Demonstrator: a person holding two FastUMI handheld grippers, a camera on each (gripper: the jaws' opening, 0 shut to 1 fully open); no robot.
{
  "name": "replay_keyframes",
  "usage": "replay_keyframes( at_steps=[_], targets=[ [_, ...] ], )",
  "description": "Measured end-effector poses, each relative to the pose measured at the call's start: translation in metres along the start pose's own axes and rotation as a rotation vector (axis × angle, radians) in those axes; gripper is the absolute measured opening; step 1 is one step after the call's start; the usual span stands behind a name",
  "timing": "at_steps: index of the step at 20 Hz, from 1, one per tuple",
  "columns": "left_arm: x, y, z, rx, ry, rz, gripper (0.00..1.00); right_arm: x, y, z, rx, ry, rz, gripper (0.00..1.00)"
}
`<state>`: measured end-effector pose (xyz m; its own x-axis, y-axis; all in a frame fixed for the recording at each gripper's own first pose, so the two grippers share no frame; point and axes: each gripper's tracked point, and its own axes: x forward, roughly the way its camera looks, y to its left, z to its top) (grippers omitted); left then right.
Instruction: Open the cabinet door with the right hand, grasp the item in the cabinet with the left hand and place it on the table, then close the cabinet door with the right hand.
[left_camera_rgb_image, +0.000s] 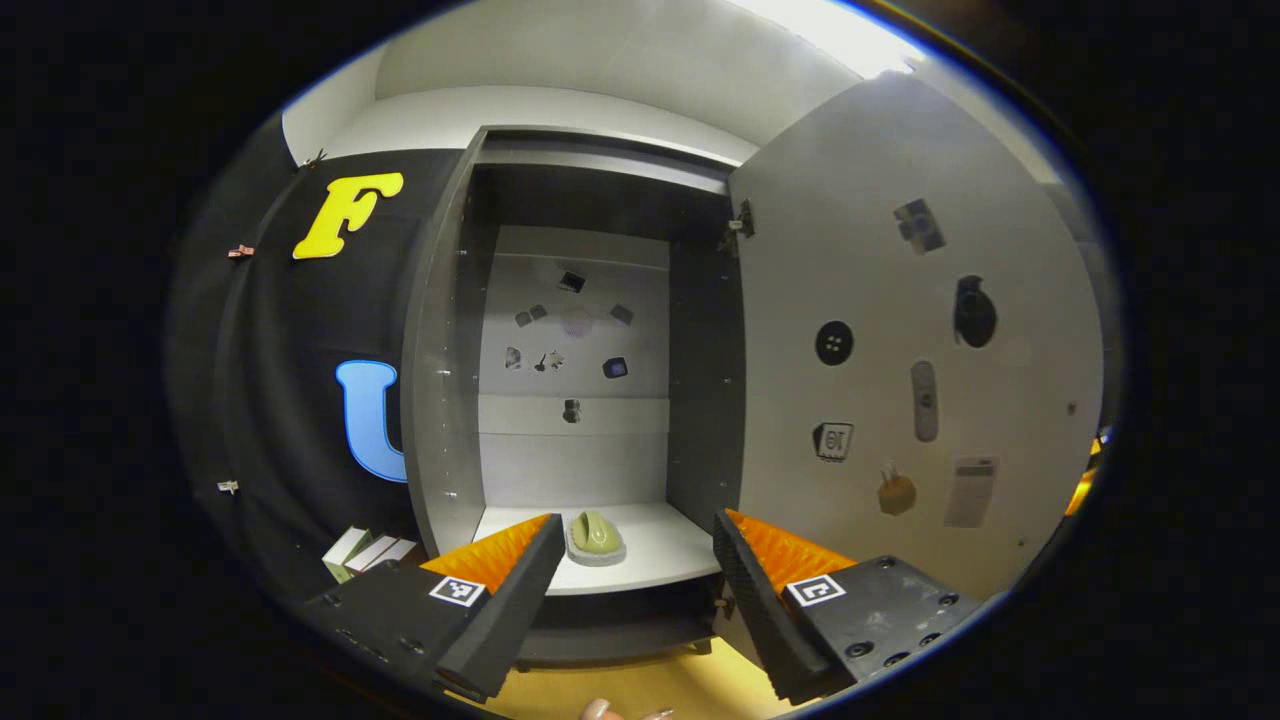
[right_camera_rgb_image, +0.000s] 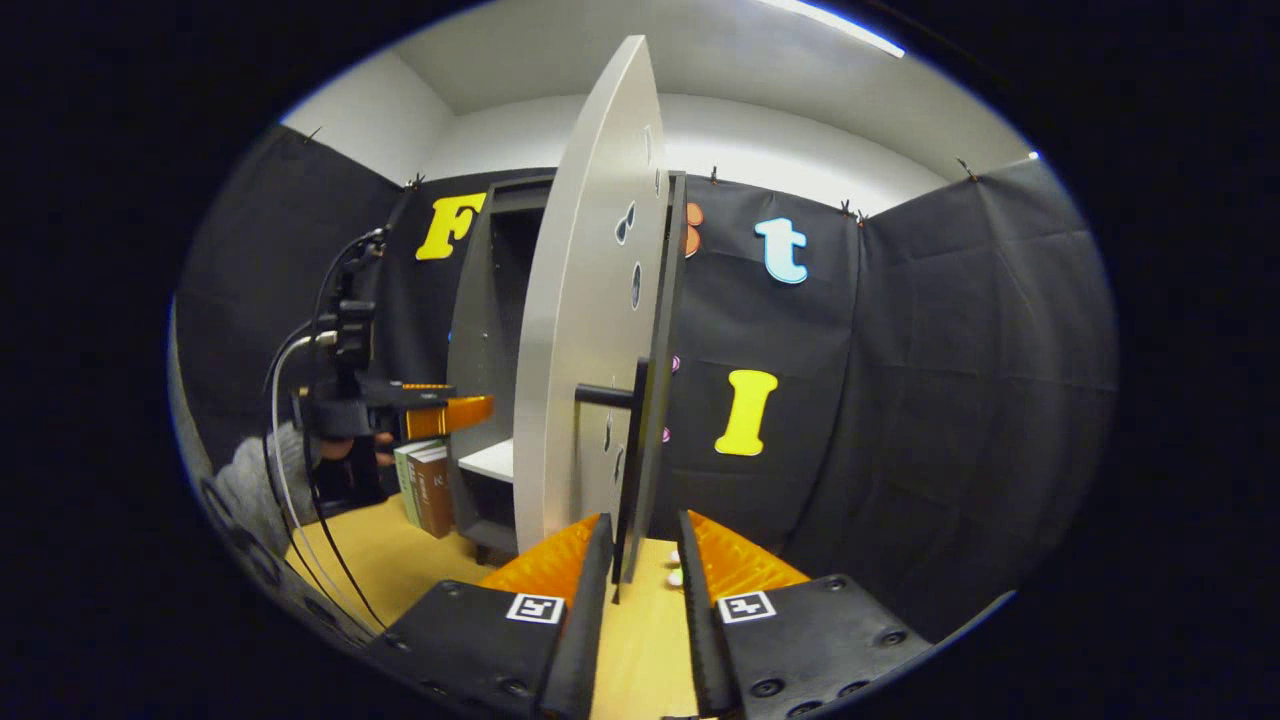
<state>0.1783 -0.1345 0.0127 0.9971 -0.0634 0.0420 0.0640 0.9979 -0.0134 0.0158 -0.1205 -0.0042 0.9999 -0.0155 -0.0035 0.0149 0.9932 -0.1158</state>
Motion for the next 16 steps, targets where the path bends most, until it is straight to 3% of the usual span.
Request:
replay_keyframes(
  at_steps=[1, 3, 5, 6, 8, 13, 16],
  targets=[
    [0.01, 0.004, -0.001, 0.011, 0.011, 0.006, 0.94, -0.008, -0.004, -0.006, -0.003, 0.007, -0.016, 0.49],
    [0.034, 0.008, -0.009, 0.028, 0.05, -0.001, 0.94, -0.017, -0.023, -0.019, 0.038, 0.032, -0.062, 0.51],
    [0.061, 0.011, -0.015, 0.03, 0.096, -0.013, 0.94, -0.027, -0.054, -0.027, 0.086, 0.037, -0.139, 0.7],
    [0.074, 0.013, -0.02, 0.016, 0.114, -0.012, 0.95, -0.031, -0.071, -0.029, 0.099, 0.034, -0.187, 0.87],
    [0.101, 0.016, -0.033, -0.02, 0.188, -0.029, 0.95, -0.036, -0.097, -0.039, 0.114, 0.034, -0.259, 0.96],
    [0.172, 0.033, -0.079, -0.078, 0.377, -0.011, 0.95, -0.035, -0.137, -0.057, 0.108, 0.055, -0.331, 0.99],
    [0.203, 0.043, -0.118, -0.104, 0.506, 0.015, 0.92, -0.033, -0.157, -0.067, 0.13, 0.075, -0.353, 0.94]
  ],
)
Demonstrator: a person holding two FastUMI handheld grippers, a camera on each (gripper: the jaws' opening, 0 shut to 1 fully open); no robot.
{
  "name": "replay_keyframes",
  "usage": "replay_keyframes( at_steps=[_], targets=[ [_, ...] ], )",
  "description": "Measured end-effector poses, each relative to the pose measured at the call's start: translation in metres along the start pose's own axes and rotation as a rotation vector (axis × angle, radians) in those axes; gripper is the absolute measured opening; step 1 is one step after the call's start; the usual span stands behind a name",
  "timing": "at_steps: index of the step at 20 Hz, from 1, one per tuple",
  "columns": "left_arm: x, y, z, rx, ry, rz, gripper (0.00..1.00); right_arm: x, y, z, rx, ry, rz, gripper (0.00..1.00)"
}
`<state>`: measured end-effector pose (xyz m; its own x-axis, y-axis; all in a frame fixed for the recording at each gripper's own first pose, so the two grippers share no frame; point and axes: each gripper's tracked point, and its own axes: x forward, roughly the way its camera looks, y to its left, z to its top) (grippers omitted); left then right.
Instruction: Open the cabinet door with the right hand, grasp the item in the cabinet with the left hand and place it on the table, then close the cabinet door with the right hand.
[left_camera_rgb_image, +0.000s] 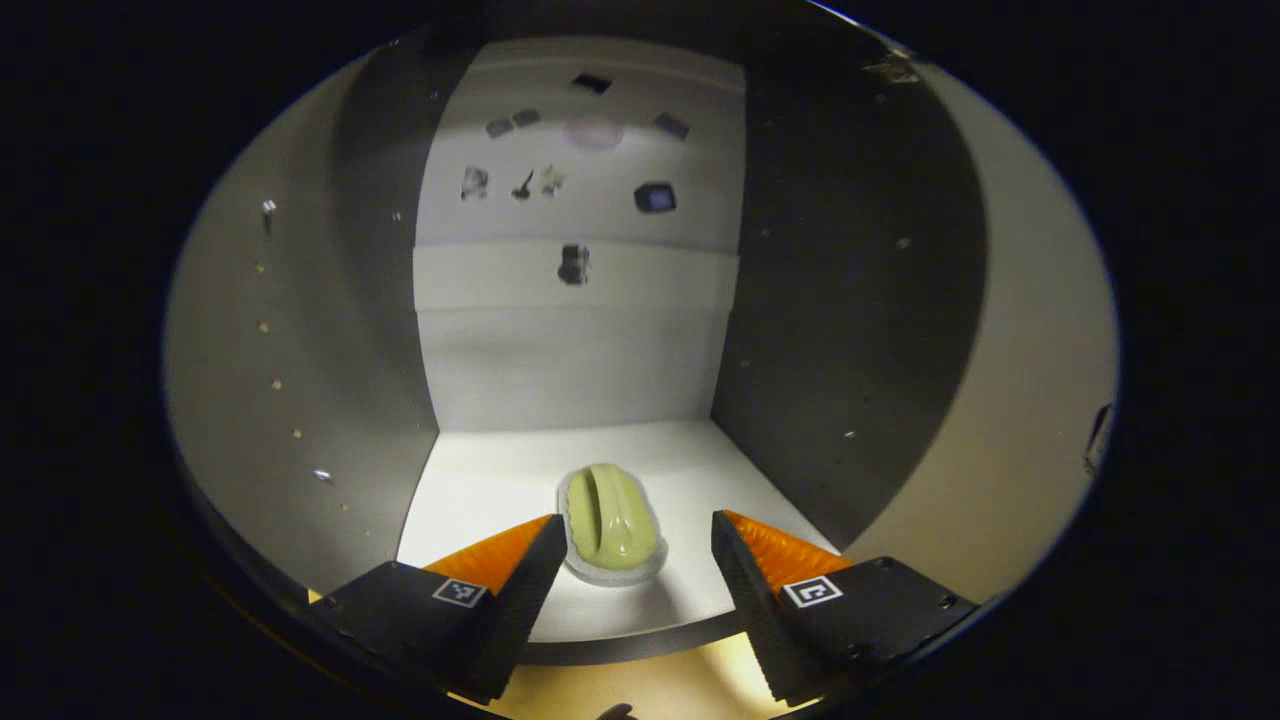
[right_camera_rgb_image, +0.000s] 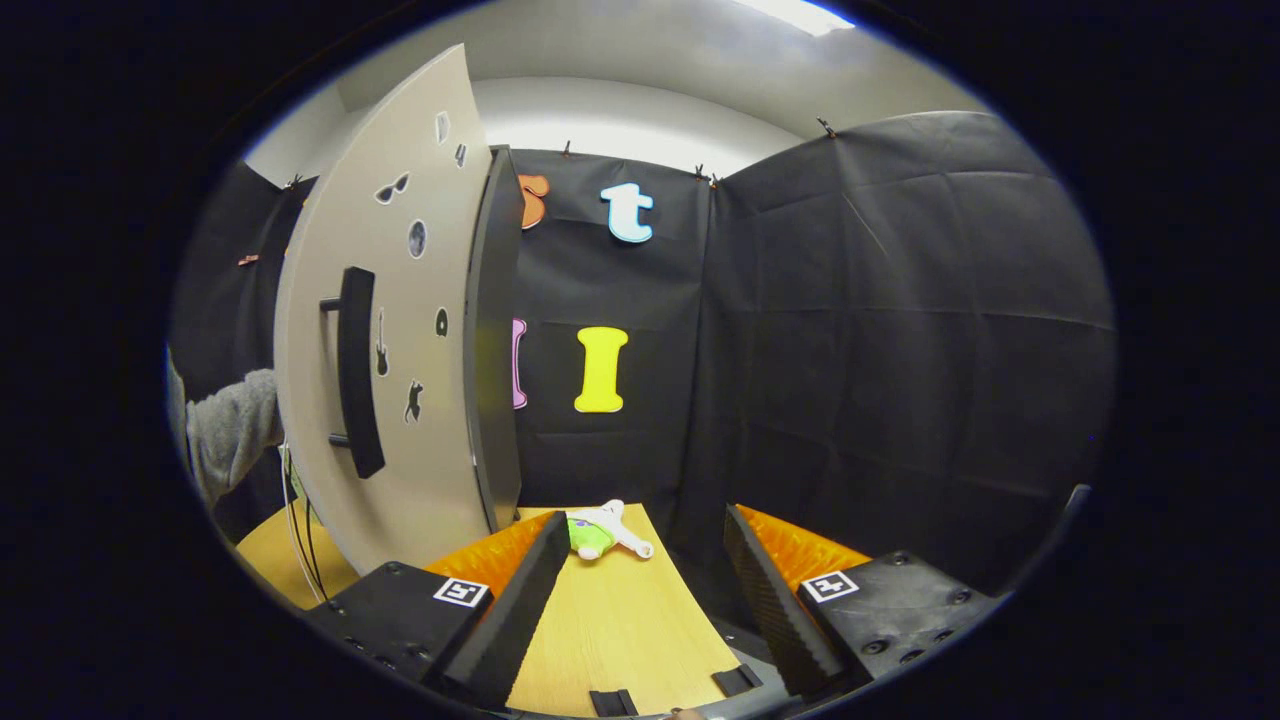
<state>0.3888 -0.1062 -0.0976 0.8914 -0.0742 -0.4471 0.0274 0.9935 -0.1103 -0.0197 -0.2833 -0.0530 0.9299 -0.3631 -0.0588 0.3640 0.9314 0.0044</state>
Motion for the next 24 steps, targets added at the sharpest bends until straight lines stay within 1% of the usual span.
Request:
replay_keyframes(
  at_steps=[1, 2, 5, 7, 8, 9, 10, 11, 12, 14, 16, 17, 18, 19, 21, 24],
  targets=[
    [0.011, 0.002, 0.0, -0.005, 0.025, 0.011, 0.91, 0.005, -0.005, -0.003, 0.0, 0.007, -0.008, 0.97],
    [0.018, 0.004, 0.002, 0.0, 0.039, 0.022, 0.86, 0.009, -0.01, -0.006, -0.002, 0.014, -0.014, 0.97],
    [0.039, 0.012, 0.009, 0.037, 0.081, 0.058, 0.82, 0.024, -0.017, -0.015, -0.004, 0.034, -0.021, 0.97],
    [0.051, 0.013, 0.01, 0.029, 0.114, 0.068, 0.79, 0.031, -0.018, -0.019, 0.003, 0.042, -0.017, 0.98],
    [0.057, 0.015, 0.01, 0.024, 0.129, 0.074, 0.74, 0.034, -0.019, -0.021, 0.009, 0.048, -0.017, 0.98],
    [0.062, 0.014, 0.008, 0.034, 0.149, 0.067, 0.72, 0.037, -0.021, -0.024, 0.012, 0.054, -0.02, 0.98],
    [0.064, 0.011, 0.001, 0.044, 0.183, 0.052, 0.67, 0.039, -0.024, -0.026, 0.012, 0.061, -0.025, 0.94],
    [0.065, 0.012, -0.006, 0.047, 0.214, 0.069, 0.64, 0.041, -0.027, -0.027, 0.011, 0.063, -0.031, 0.94],
    [0.066, 0.017, -0.006, 0.058, 0.218, 0.096, 0.52, 0.042, -0.028, -0.026, 0.013, 0.061, -0.031, 0.98],
    [0.068, 0.018, -0.005, 0.065, 0.216, 0.111, 0.27, 0.043, -0.025, -0.023, 0.022, 0.057, -0.02, 0.98],
    [0.064, 0.015, -0.005, 0.055, 0.216, 0.107, 0.24, 0.043, -0.025, -0.023, 0.028, 0.054, -0.01, 0.98],
    [0.06, 0.013, -0.004, 0.043, 0.213, 0.105, 0.24, 0.043, -0.024, -0.024, 0.031, 0.056, -0.002, 0.98],
    [0.055, 0.011, -0.003, 0.033, 0.203, 0.101, 0.22, 0.043, -0.022, -0.023, 0.034, 0.057, 0.008, 0.97],
    [0.047, 0.01, 0.001, 0.018, 0.189, 0.098, 0.22, 0.043, -0.019, -0.022, 0.037, 0.057, 0.02, 0.97],
    [0.024, 0.006, 0.009, -0.002, 0.151, 0.084, 0.22, 0.042, -0.013, -0.021, 0.036, 0.052, 0.045, 0.97],
    [-0.03, 0.0, 0.011, -0.001, 0.096, 0.062, 0.22, 0.03, 0.003, -0.014, 0.032, 0.043, 0.093, 0.97]
  ],
)
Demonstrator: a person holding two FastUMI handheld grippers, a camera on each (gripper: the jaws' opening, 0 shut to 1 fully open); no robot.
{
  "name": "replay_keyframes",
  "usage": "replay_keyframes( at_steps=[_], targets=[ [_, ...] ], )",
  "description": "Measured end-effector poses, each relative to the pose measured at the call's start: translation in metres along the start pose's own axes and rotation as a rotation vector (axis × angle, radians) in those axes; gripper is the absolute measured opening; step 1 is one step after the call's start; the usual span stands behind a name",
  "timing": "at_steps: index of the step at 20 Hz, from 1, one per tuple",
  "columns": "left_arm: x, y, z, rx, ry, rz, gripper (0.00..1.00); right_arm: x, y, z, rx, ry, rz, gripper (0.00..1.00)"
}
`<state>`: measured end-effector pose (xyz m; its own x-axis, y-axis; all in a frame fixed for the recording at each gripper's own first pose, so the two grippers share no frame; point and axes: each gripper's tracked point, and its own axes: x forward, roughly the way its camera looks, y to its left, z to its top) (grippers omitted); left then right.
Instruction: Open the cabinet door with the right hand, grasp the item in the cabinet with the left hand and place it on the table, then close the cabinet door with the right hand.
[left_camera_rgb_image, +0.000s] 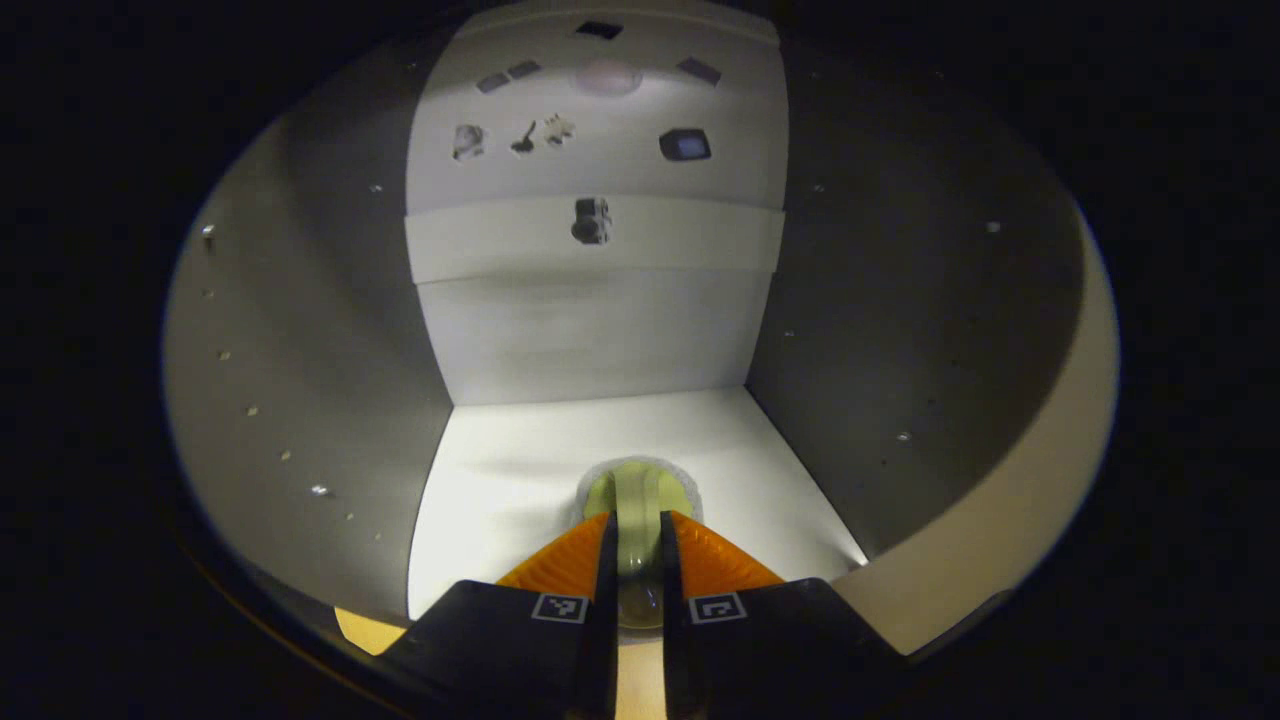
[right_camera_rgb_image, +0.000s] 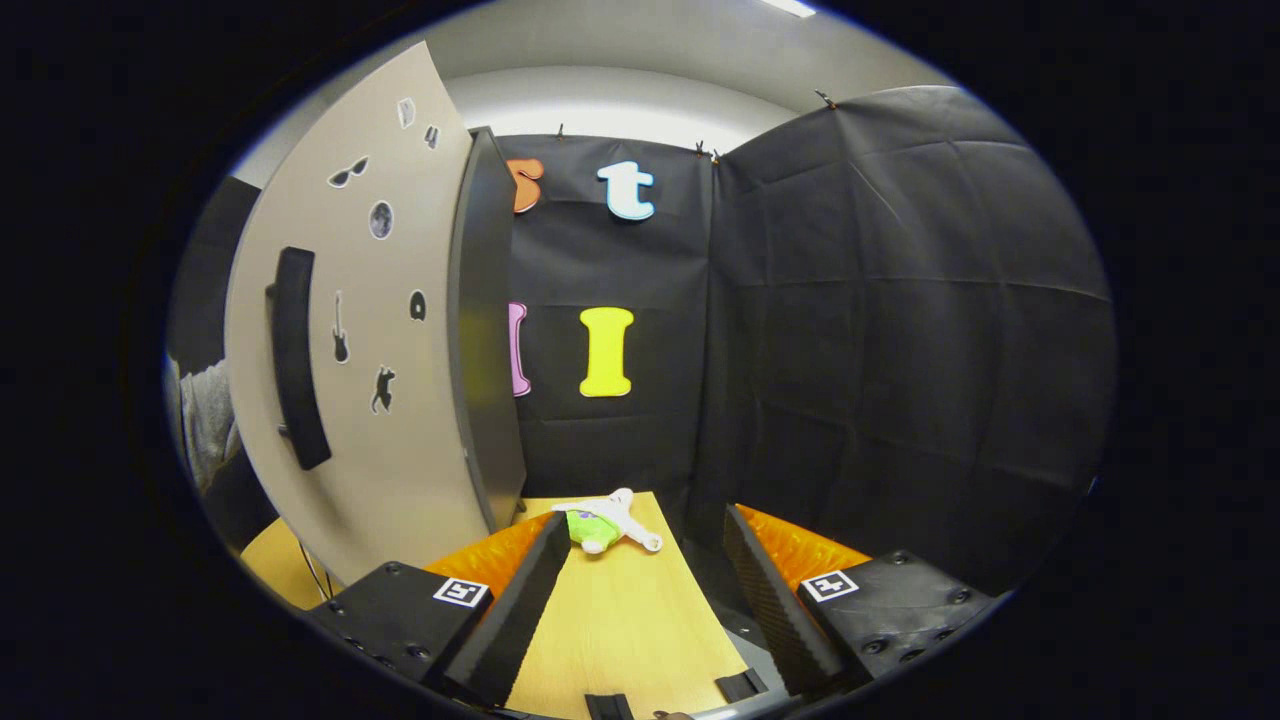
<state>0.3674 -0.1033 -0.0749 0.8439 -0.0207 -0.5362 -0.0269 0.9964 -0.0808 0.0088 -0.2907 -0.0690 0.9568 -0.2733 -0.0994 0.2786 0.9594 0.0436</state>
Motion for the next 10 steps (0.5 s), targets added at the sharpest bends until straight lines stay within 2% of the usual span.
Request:
replay_keyframes(
  at_steps=[5, 7, 8, 10],
  targets=[
    [-0.09, -0.003, -0.042, -0.069, -0.067, -0.055, 0.22, -0.03, 0.037, 0.011, -0.047, -0.041, 0.065, 0.97],
    [-0.115, -0.002, -0.075, -0.069, -0.055, -0.061, 0.22, -0.047, 0.056, 0.011, -0.059, -0.038, 0.082, 0.94],
    [-0.127, -0.001, -0.094, -0.066, -0.043, -0.063, 0.22, -0.055, 0.066, 0.012, -0.059, -0.041, 0.091, 0.98],
    [-0.147, -0.004, -0.132, -0.071, -0.028, -0.079, 0.22, -0.072, 0.084, 0.011, -0.068, -0.04, 0.111, 0.97]
  ],
)
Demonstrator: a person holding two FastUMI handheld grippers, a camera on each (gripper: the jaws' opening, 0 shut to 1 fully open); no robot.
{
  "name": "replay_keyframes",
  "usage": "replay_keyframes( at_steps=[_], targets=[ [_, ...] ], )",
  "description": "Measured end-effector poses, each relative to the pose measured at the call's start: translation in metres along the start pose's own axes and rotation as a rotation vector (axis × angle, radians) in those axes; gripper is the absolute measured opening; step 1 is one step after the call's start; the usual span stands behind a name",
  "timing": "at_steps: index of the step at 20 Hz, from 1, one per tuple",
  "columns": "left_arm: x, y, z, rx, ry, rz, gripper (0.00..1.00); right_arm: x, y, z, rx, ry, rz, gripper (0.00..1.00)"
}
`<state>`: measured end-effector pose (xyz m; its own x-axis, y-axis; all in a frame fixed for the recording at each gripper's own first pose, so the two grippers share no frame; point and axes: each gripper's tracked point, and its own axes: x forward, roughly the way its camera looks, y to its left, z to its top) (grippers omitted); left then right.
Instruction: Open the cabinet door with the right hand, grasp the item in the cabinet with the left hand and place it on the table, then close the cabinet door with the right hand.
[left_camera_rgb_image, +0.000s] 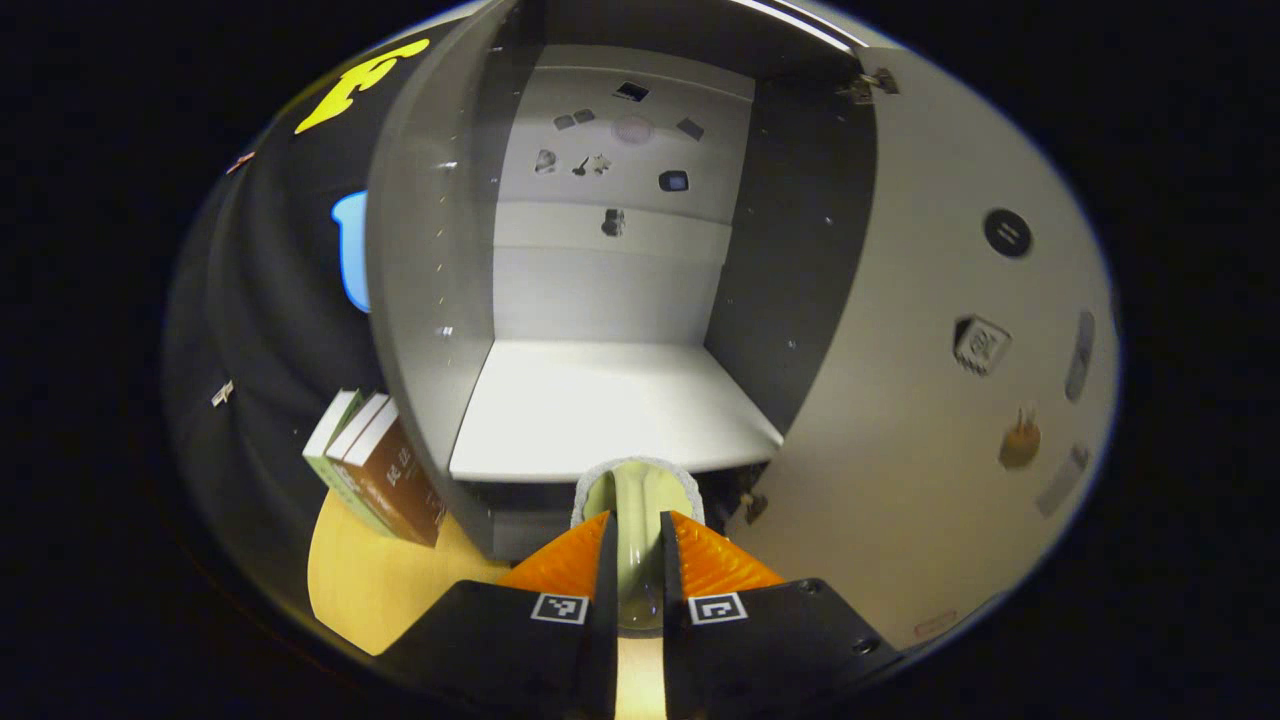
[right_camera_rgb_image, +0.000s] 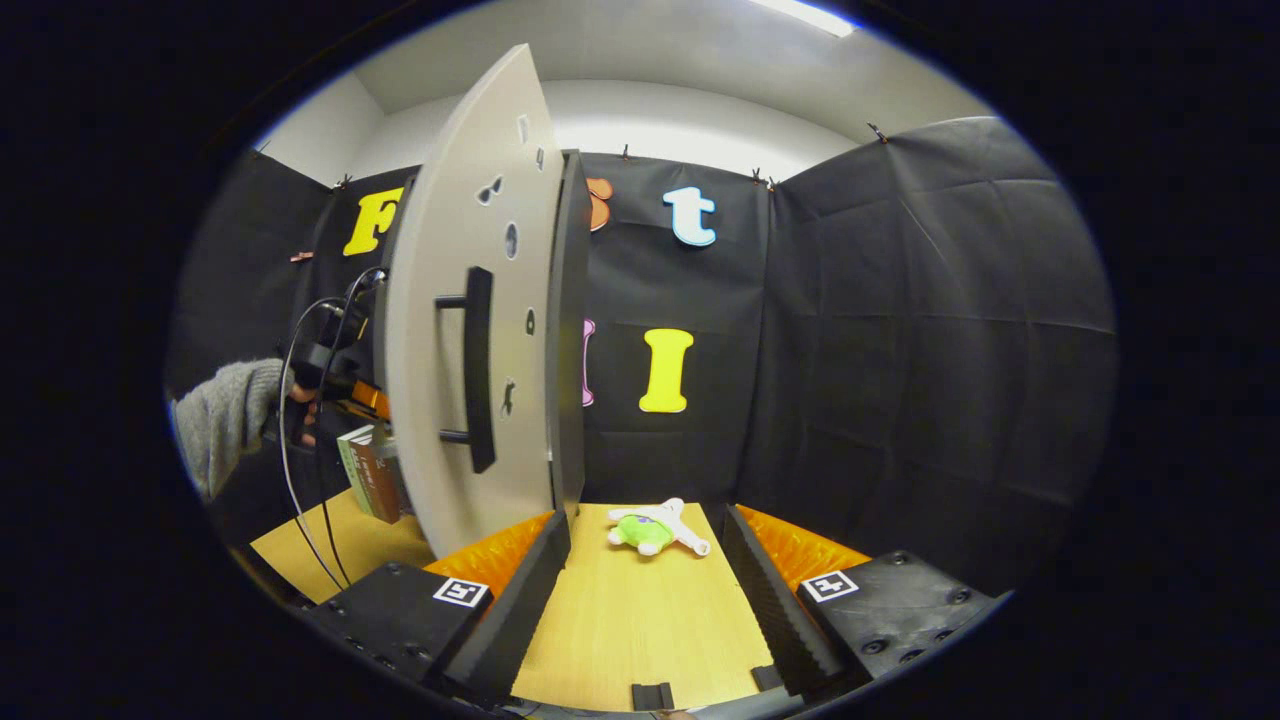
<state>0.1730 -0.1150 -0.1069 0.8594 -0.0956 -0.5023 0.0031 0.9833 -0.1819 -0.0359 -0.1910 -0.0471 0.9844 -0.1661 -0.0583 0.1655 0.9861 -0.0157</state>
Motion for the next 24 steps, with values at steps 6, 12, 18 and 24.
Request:
replay_keyframes(
  at_steps=[6, 12, 18, 24],
  targets=[
    [-0.023, -0.006, -0.113, -0.041, 0.077, -0.031, 0.22, -0.048, 0.03, -0.004, -0.032, 0.011, -0.001, 0.97],
    [-0.016, -0.016, -0.18, -0.053, 0.117, -0.047, 0.22, -0.062, 0.038, -0.008, -0.023, 0.04, -0.018, 0.94],
    [0.011, -0.025, -0.254, -0.037, 0.161, -0.01, 0.25, -0.051, 0.036, -0.012, -0.003, 0.058, 0.015, 0.97],
    [0.048, -0.015, -0.337, -0.024, 0.211, 0.108, 0.24, -0.035, 0.016, -0.029, 0.003, 0.086, 0.037, 0.97]
  ],
)
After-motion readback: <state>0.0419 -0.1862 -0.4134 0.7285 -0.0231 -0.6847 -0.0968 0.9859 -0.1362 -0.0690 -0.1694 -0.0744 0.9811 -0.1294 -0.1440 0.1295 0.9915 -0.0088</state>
